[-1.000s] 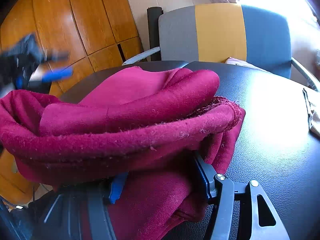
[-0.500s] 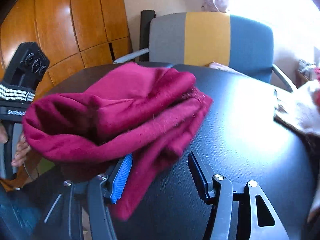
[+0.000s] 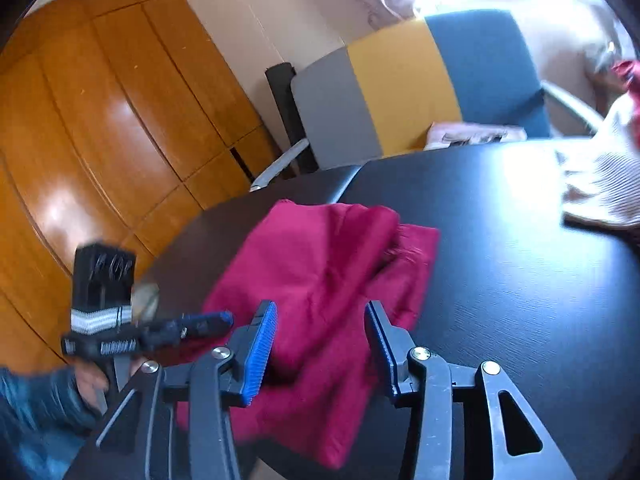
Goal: Fold clothes
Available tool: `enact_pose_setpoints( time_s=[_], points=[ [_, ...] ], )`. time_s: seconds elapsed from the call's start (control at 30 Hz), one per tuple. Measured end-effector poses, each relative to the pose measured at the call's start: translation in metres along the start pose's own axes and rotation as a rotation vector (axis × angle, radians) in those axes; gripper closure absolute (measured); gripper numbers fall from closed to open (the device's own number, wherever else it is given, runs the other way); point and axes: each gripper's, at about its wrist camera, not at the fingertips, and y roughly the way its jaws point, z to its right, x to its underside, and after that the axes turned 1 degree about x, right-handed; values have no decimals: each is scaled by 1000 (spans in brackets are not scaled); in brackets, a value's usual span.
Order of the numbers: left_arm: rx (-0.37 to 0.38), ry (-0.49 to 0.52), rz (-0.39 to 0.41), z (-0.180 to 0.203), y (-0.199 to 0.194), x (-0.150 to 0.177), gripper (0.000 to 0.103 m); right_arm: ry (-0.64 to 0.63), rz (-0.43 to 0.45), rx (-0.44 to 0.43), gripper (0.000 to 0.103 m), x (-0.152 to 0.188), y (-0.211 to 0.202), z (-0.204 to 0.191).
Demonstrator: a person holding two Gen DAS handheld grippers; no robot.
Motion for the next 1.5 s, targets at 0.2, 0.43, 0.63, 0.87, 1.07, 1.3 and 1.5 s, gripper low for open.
enact_pose_setpoints(
  time_s=[0.2,0.43,0.63,0.87,1.07,1.3,1.5],
  points=[
    [-4,-18,22,-17,-11,7,82,150,-26,9,76,-19,43,20],
    [24,30,1,-8,1,11,82,312,-53,0,71,-38,81,42],
    [42,13,-18,-12,5,14,82,305,-102,5,26,-52,108,42],
    [36,2,-19,-11,2,14,82,246,-102,43,83,-61,119,29],
    [42,23,29,0,-11,8,82,71,-56,73,89,-76,91,-5],
    [87,113,-140,21,23,21,76,-75,166,-13,89,-85,16,-35],
    [18,176,-251,38,51,28,77,96,127,82,89,-40,25,42]
  ],
)
